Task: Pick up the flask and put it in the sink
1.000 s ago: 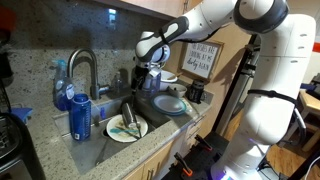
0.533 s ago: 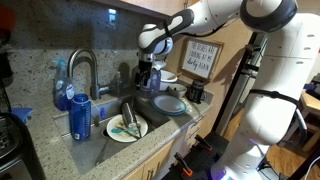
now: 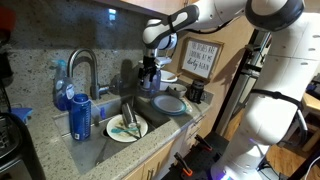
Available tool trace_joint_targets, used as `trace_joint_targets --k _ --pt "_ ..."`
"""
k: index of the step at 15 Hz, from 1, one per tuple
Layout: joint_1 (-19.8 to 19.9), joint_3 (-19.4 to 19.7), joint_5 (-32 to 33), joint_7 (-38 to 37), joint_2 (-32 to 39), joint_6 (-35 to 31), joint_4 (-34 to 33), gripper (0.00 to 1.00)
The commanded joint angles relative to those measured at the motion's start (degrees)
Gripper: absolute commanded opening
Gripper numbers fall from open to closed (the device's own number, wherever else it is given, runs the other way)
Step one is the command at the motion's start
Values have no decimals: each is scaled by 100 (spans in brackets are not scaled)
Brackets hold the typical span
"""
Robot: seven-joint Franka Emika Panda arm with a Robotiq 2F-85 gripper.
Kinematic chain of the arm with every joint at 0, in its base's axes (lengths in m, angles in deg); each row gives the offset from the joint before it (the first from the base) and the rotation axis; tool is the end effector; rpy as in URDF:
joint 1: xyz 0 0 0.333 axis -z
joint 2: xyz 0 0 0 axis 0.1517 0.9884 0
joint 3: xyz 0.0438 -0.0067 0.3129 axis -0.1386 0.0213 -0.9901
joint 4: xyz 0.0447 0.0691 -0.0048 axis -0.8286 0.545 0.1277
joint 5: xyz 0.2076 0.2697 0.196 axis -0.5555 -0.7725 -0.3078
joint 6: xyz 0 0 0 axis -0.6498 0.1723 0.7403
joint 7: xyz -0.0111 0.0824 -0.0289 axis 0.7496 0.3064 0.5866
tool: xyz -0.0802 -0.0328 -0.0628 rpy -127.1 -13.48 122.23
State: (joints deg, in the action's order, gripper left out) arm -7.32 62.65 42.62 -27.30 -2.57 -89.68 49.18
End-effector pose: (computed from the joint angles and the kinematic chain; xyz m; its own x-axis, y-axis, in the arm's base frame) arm 0.5664 0.0155 0.3911 0.9683 0.2498 0.0030 0.2498 -0.9682 -0.0158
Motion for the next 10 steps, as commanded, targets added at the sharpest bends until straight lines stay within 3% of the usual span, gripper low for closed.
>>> trace_joint_targets --k 1,4,10 --pt "-70 154 396 -729 -334 228 152 100" --pt "-57 222 594 -1183 -428 402 173 100" --pt "60 412 371 -1439 -658 678 378 100"
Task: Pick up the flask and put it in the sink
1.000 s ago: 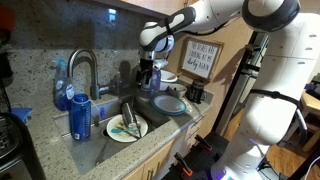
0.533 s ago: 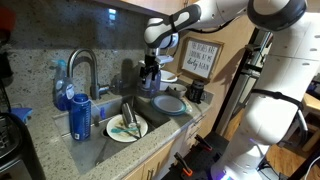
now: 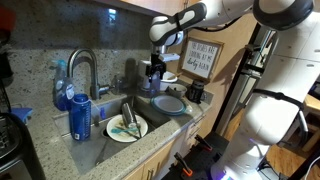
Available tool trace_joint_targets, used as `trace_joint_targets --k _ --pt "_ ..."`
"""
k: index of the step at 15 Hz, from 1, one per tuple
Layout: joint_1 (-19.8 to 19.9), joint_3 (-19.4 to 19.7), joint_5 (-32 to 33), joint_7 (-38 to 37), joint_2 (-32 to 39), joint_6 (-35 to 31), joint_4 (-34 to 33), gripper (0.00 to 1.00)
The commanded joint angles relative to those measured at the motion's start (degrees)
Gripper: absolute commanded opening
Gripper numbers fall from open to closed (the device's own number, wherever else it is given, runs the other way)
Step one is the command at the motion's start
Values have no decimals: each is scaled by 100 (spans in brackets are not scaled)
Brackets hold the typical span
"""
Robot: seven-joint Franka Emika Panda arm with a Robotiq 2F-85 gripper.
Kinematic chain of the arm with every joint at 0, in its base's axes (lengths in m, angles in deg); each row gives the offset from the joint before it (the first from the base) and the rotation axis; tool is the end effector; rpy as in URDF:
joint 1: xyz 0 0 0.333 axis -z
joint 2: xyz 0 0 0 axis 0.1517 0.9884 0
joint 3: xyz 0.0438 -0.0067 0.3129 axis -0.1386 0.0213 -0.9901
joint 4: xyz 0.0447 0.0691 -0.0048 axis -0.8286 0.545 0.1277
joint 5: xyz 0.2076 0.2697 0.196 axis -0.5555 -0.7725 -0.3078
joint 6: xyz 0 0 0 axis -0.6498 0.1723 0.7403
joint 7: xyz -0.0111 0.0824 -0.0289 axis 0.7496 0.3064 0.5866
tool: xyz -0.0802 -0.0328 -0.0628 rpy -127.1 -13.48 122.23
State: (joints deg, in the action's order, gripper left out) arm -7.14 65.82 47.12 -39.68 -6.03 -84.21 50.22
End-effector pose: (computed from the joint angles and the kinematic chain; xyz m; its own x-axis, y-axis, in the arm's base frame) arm 0.5474 -0.0207 0.4085 0.9983 0.0158 -0.0557 0.0189 -0.9983 0.0552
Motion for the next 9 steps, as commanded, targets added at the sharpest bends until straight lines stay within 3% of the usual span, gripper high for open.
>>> trace_joint_targets --k 1,3,9 --pt "77 145 -160 -219 -396 28 396 100" --pt "42 156 -98 -93 -133 20 165 100" --pt "94 218 -168 -101 -280 29 314 100"
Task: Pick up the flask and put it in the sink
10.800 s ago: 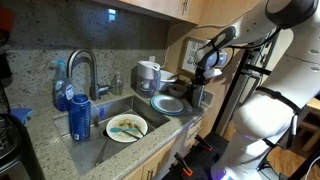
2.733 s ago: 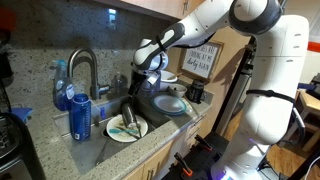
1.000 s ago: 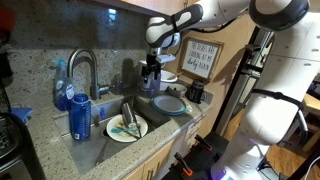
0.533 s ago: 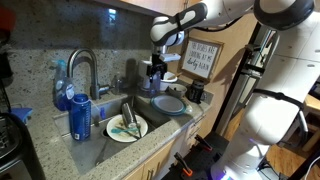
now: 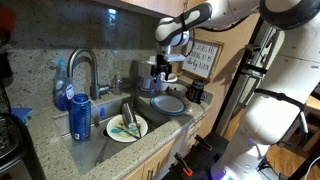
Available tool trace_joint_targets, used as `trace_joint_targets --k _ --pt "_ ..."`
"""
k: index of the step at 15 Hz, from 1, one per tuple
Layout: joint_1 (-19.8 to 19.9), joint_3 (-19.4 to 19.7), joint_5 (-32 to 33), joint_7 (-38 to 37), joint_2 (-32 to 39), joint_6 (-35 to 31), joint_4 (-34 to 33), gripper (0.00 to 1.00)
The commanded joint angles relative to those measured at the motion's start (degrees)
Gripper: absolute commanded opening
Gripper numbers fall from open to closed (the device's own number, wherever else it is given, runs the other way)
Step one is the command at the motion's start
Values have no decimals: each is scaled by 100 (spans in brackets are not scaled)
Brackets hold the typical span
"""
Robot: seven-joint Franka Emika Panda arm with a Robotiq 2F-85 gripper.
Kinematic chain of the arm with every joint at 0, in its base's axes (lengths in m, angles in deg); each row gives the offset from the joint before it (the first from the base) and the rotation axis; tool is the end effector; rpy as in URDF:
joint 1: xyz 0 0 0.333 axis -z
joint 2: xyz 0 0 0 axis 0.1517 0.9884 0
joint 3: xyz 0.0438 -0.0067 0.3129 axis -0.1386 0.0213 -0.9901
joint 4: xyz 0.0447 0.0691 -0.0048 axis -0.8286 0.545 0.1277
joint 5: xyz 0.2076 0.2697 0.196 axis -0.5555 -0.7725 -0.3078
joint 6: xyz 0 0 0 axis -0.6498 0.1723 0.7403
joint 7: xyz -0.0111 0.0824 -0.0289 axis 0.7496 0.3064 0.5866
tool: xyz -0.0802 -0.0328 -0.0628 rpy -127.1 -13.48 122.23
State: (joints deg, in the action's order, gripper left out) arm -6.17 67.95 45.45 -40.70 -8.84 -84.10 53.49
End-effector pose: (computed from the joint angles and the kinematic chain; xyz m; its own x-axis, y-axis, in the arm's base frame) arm 0.5280 -0.0472 0.4088 0.9955 -0.0694 -0.0641 -0.0676 -0.9972 0.0304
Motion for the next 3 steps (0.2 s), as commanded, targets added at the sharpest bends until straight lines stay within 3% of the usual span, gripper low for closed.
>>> trace_joint_targets --k 1,3 --pt "-5 3 -2 1 0 18 -10 100" --pt "-4 3 -3 1 -2 18 -6 100"
